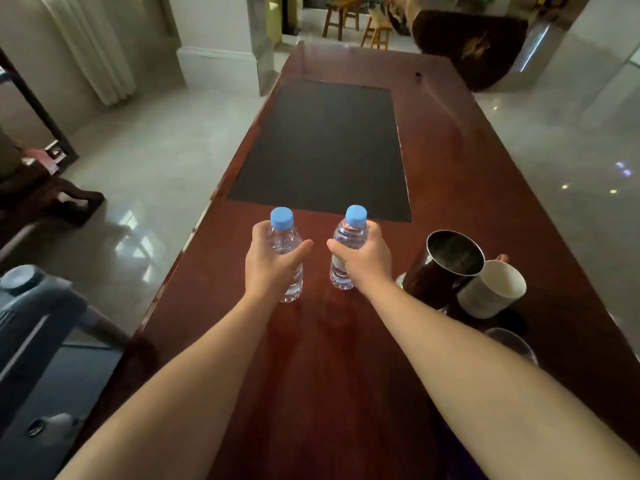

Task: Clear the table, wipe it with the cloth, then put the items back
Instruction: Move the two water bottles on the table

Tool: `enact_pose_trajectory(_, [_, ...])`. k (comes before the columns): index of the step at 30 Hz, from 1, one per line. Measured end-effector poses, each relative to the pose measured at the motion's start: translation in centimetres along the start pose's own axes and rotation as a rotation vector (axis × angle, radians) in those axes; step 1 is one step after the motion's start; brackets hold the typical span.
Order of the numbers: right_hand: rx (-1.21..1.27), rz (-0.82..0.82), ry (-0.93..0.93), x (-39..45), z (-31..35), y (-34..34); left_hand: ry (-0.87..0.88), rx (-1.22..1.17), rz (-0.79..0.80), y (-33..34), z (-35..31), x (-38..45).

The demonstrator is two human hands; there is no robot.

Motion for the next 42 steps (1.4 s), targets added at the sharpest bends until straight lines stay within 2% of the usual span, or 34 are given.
enact_pose_trajectory(11, [0.027, -0.082, 0.081, 0.4, -3.5, -3.4, 0.013, -0.017, 0.082, 5.2, -1.2, 0.3])
enact_pose_trajectory(26, [0.07, -0.024, 0.155, 0.4, -4.4, -3.1, 0.0, -0.046, 0.139, 7.6, -0.5, 0.2])
enact_pose_trajectory(32, [-0.02, 0.029, 0.192, 0.2, -3.5, -3.4, 0.053, -0.034, 0.188, 7.0, -1.4, 0.1])
enact_pose_trajectory(35, [-0.079, 0.041, 0.208, -0.3, -2.7, -4.2, 0.077, -0.004, 0.162, 5.9, -2.4, -0.2])
enact_pose_trajectory(38, [-0.162, -0.014, 0.16, -1.2, -1.5, -6.2, 0.101, 0.044, 0.102, 4.2, -4.0, -1.1])
enact_pose_trajectory(42, [-0.261, -0.026, 0.046, -3.1, 0.7, -9.0, 0.223, 0.28, 0.002, 2.1, -7.9, -3.3])
Point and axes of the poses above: each hand's wrist, its own x-axis towards the middle knuckle, its own y-axis out of the palm, z = x × y, the point moved 9 cm from there along x, towards the middle knuckle, and after that the axes turned 11 degrees about x, right-handed, at the moved point
